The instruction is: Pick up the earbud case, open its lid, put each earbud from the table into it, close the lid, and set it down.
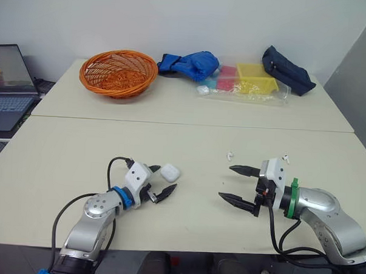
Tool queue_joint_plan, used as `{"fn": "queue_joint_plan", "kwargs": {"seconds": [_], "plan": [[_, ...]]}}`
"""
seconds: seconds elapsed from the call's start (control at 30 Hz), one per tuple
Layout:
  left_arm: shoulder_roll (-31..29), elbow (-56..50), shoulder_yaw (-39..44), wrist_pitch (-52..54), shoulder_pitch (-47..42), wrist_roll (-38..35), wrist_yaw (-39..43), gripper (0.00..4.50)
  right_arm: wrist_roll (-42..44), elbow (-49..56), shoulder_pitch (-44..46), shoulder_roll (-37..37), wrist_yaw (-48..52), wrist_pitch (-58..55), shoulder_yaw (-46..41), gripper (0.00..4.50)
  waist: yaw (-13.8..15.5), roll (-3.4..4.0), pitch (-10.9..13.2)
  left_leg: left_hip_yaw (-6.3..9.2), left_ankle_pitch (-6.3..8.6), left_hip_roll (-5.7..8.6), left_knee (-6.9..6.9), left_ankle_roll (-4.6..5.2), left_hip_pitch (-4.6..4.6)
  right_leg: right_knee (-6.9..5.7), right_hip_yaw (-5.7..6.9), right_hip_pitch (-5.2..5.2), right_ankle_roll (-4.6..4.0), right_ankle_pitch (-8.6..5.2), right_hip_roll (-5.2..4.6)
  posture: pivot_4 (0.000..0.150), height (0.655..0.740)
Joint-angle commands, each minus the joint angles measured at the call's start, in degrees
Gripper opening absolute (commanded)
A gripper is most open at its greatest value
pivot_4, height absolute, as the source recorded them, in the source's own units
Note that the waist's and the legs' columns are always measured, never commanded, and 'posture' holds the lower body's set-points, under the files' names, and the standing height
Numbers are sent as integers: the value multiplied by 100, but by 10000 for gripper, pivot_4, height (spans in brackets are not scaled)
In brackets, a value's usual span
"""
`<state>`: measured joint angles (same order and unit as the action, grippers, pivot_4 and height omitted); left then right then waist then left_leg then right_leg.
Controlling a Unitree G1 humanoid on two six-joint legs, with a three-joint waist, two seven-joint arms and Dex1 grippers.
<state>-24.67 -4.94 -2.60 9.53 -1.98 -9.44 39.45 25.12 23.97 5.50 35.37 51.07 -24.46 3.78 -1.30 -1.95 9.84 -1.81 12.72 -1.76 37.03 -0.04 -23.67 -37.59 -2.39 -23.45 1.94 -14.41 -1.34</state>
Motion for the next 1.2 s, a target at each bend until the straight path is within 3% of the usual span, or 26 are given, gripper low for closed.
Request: {"fn": "queue_joint_plan", "kwargs": {"seconds": [0.03,0.23,0.43,0.7,0.83,1.0,1.2], "plan": [[110,100,-102,2,-35,99,-159,44815,54,118,39,25,37,4,7,45000,10,0,0,-2,0,0,0,0,1,0,0,1,0,0,-1,1500,7400],[115,496,-74,-353,-74,79,-62,44815,53,93,73,17,46,14,29,45000,43,8,-4,-4,0,0,-1,0,21,-1,-2,16,0,1,-3,1500,7400],[167,908,-128,-816,-113,22,179,27825,42,38,127,-1,59,40,65,45000,60,19,-11,-5,0,-1,-3,0,26,-2,-2,19,-1,0,-3,1500,7400],[111,1071,-13,-1042,-11,52,118,27829,-42,22,48,-32,9,131,83,45000,100,37,-22,-8,0,-2,-3,0,29,-2,-4,19,-3,-1,-4,1500,7400],[-277,1390,124,-1560,-170,118,395,27829,-94,-29,4,-49,30,191,64,45000,93,39,-22,-6,0,-10,-7,0,32,-2,-1,19,-7,-3,0,1500,7400],[-905,2218,156,-2619,-1097,178,993,27829,-45,-75,-29,1,103,219,-23,45000,79,34,-18,0,0,-23,-12,0,42,-9,3,16,-26,-3,17,1500,7400],[-1202,3169,1,-3635,-2392,205,1826,27829,469,-96,514,-43,-56,-424,-286,45000,98,21,-9,-9,0,-15,-5,0,-4,-4,7,-19,-26,0,18,1500,7400]]}}
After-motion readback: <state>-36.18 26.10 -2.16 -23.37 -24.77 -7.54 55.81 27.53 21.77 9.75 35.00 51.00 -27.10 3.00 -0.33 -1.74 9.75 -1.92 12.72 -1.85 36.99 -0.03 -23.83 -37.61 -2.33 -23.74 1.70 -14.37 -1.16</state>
